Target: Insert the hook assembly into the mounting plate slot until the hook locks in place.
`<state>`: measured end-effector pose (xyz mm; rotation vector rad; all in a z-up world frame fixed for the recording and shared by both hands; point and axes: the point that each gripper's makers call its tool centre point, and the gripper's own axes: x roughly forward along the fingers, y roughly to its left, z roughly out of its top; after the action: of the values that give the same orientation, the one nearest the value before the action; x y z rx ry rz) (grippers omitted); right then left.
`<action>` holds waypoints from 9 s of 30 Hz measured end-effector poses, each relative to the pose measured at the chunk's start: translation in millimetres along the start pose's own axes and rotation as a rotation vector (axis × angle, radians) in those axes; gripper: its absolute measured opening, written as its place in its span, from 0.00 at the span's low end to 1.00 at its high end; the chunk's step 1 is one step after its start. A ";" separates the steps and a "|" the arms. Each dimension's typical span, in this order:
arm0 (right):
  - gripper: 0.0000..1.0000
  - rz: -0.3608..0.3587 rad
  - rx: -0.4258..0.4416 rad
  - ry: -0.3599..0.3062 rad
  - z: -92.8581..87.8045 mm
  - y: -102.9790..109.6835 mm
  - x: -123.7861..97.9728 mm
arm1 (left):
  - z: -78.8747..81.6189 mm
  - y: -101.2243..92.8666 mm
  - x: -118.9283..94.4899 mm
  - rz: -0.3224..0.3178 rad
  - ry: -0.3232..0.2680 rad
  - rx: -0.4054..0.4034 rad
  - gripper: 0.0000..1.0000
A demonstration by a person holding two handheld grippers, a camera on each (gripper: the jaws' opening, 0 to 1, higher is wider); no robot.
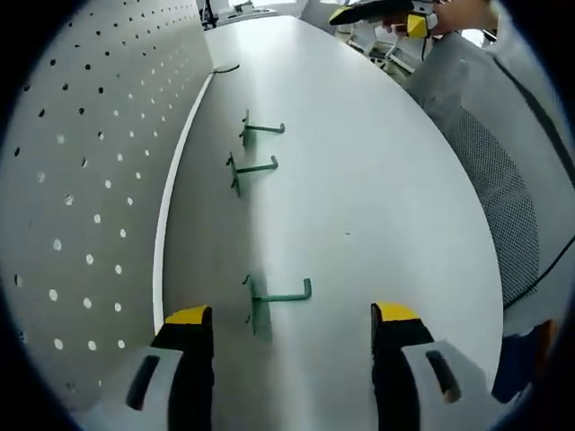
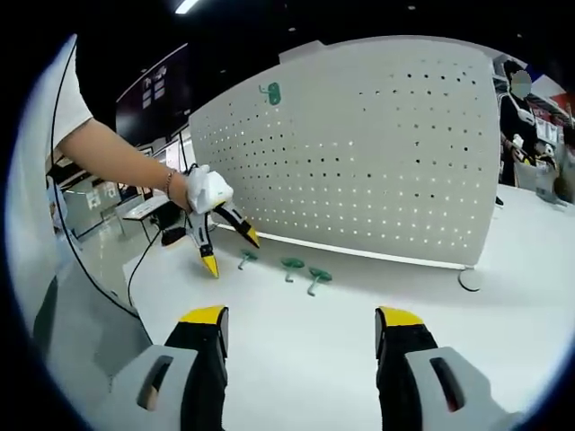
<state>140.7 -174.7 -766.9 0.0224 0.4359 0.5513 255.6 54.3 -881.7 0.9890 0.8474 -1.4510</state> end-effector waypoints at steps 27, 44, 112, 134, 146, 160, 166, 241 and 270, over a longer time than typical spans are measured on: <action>0.61 -0.004 0.001 -0.018 4.3 -0.6 -1.7 | -0.1 11.6 -3.4 0.068 -0.025 -0.140 0.20; 0.60 -0.009 0.002 -0.024 5.7 -2.1 -1.8 | -2.9 24.3 -3.4 0.165 0.010 -0.132 0.04; 0.60 -0.006 -0.002 -0.086 22.7 -2.3 -4.4 | 76.8 19.3 -116.4 0.514 -0.572 -0.314 0.02; 0.60 0.007 -0.001 -0.104 27.7 0.7 -5.1 | 111.4 -0.5 -183.5 0.647 -0.838 -0.427 0.03; 0.60 0.037 -0.011 -0.161 50.1 10.3 -3.0 | 117.0 -7.0 -193.2 0.678 -0.890 -0.447 0.03; 0.61 0.150 0.026 -0.276 97.2 47.2 16.4 | 124.3 -12.0 -191.6 0.678 -0.933 -0.484 0.03; 0.61 0.191 0.033 -0.298 109.0 61.0 25.8 | 126.7 -12.7 -191.5 0.680 -0.939 -0.484 0.03; 0.07 0.393 0.167 -0.392 171.0 136.6 93.0 | 140.7 -25.0 -197.5 0.684 -1.006 -0.527 0.03; 0.00 0.347 0.221 -0.372 169.8 133.9 95.4 | 141.5 -26.0 -196.8 0.697 -1.002 -0.543 0.03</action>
<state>215.3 4.5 -632.0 0.4126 0.1254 0.8189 217.2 4.4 -646.1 0.0375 0.0844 -0.8382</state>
